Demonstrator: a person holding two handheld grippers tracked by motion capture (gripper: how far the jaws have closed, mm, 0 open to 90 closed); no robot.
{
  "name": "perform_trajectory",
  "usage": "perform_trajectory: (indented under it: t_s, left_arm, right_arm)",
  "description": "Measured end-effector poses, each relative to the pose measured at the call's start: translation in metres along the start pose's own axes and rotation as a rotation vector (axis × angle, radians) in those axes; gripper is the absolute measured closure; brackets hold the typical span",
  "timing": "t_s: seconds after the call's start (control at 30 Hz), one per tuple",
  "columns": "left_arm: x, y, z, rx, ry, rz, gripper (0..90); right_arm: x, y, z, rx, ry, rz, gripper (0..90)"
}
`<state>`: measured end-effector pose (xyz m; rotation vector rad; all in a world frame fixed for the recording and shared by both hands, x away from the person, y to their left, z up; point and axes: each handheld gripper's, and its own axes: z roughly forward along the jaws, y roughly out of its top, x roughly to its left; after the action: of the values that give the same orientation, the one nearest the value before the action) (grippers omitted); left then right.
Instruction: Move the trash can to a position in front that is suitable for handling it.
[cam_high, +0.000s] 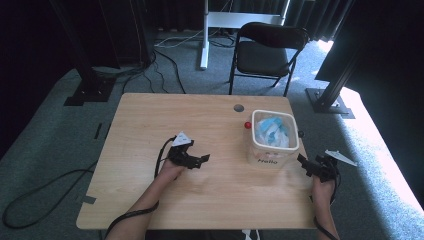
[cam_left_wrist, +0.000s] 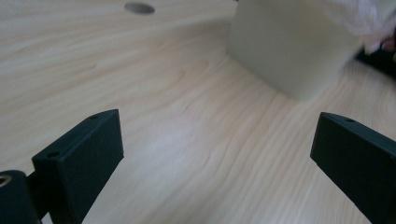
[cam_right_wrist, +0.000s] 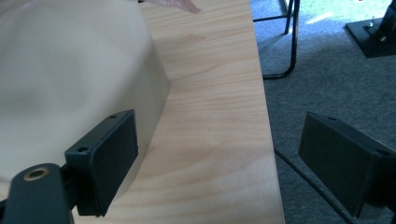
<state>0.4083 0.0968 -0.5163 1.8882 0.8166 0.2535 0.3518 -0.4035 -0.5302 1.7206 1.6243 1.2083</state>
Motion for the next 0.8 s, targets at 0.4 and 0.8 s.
perform_trajectory:
  t_s: [0.4, 0.8]
  left_arm:
    - [-0.021, 0.028, 0.071, 0.054, -0.006, -0.015, 2.9]
    - [-0.029, 0.049, 0.120, 0.135, 0.047, -0.030, 1.2]
  right_arm:
    - [0.002, 0.018, 0.029, 0.018, -0.014, -0.008, 11.3]
    - [0.001, 0.023, 0.058, 0.041, 0.004, 0.032, 11.2]
